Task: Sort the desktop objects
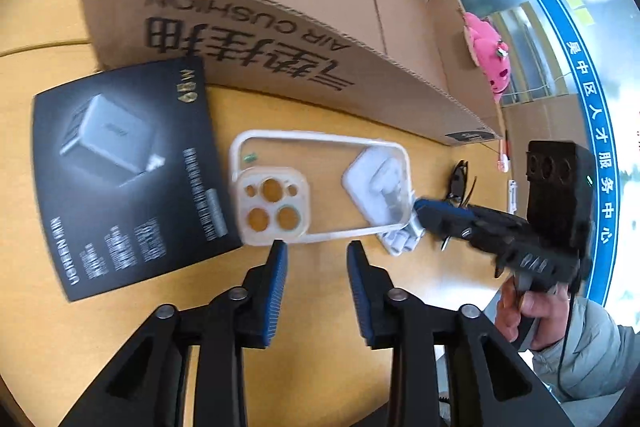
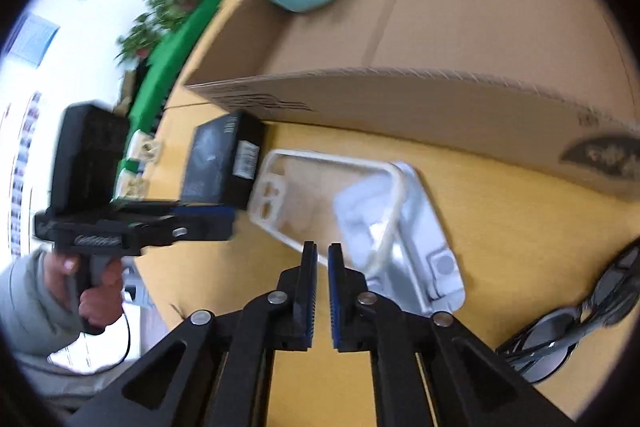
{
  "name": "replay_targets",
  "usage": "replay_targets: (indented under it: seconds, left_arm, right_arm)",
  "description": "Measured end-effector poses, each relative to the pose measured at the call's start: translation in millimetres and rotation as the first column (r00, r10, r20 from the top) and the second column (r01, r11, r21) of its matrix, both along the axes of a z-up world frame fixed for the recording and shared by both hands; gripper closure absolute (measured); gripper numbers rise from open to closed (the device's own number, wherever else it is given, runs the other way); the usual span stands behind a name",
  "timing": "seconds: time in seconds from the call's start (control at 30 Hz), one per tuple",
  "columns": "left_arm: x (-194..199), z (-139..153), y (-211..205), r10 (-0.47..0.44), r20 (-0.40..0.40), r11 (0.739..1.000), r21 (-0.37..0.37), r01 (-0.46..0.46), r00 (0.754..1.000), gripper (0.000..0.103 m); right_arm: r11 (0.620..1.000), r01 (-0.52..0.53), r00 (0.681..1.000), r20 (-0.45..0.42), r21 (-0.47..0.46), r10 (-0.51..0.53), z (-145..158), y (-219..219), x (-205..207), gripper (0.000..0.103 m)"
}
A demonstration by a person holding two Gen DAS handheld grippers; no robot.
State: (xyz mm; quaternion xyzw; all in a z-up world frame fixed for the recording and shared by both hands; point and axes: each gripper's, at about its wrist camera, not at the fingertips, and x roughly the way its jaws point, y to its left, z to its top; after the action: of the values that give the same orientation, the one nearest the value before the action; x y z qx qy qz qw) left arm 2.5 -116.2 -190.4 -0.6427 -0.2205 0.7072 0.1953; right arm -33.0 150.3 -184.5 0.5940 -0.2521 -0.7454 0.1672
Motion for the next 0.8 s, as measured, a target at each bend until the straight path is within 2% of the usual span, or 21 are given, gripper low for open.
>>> replay_targets:
  seconds: [0.03, 0.07, 0.1, 0.23, 0.3, 0.4, 0.47, 0.53, 0.63, 0.73, 0.8]
  left_arm:
    - [0.2, 0.7, -3.1, 0.012, -0.005, 1.0, -0.002, -0.012, 1.0, 0.054]
    - [-0.6, 0.2, -4.2, 0.018, -0.008, 1.0, 0.005, -0.018, 1.0, 0.051]
    - [-2.8, -1.8, -4.6, 0.023, -0.009, 1.0, 0.013, -0.023, 1.0, 0.051]
    - [-17.7, -10.1, 3.6, 0.021, -0.023, 0.995, 0.096, -0.019, 1.0, 0.048]
    - [-21.6, -11.1, 8.2, 0.019, -0.029, 0.994, 0.104, -0.016, 0.999, 0.048]
    - [-22.4, -18.3, 13.4, 0.007, -0.017, 0.999, 0.054, -0.006, 1.0, 0.05]
    - [-21.1, -18.2, 12.5, 0.005, -0.019, 0.998, 0.068, -0.004, 1.0, 0.05]
    - [-19.5, -14.2, 7.7, 0.022, -0.032, 0.997, 0.073, -0.02, 0.999, 0.05]
    - [-23.1, -5.2, -4.4, 0.061, -0.077, 0.997, 0.061, -0.056, 0.995, 0.049]
    - [-34.3, -5.4, -13.7, 0.091, -0.082, 0.995, 0.037, -0.088, 0.992, 0.038]
    - [-41.7, -7.4, -14.5, 0.088, -0.073, 0.995, 0.042, -0.085, 0.993, 0.038]
  right_arm:
    - [0.999, 0.053, 0.999, 0.013, -0.012, -0.053, -2.6, 8.8, 0.5, 0.046]
    - [0.997, 0.08, 0.997, 0.006, -0.021, -0.08, -1.9, 15.0, 1.6, 0.035]
    - [0.995, 0.093, 0.996, -0.01, -0.035, -0.094, -1.2, 19.1, 0.8, 0.03]
    - [0.993, 0.08, 0.997, -0.012, -0.086, -0.081, -8.2, 17.1, -16.4, 0.03]
    - [0.993, 0.061, 0.998, 0.006, -0.102, -0.06, -16.8, 12.0, -26.8, 0.036]
    - [0.995, 0.035, 0.999, 0.005, -0.097, -0.034, -17.8, 5.1, -30.6, 0.047]
    - [0.998, 0.003, 1.0, -0.023, -0.068, -0.005, -11.4, -1.2, -26.5, 0.06]
    - [0.999, -0.019, 0.998, -0.068, -0.027, 0.017, -2.3, -4.9, -20.4, 0.078]
    - [0.999, -0.034, 0.992, -0.119, -0.025, 0.03, 9.0, -7.7, -11.3, 0.083]
    - [0.996, -0.083, 0.987, -0.137, -0.014, 0.08, 11.5, -15.2, -4.7, 0.083]
    - [0.994, -0.108, 0.981, -0.16, 0.012, 0.108, 15.5, -21.3, -0.9, 0.083]
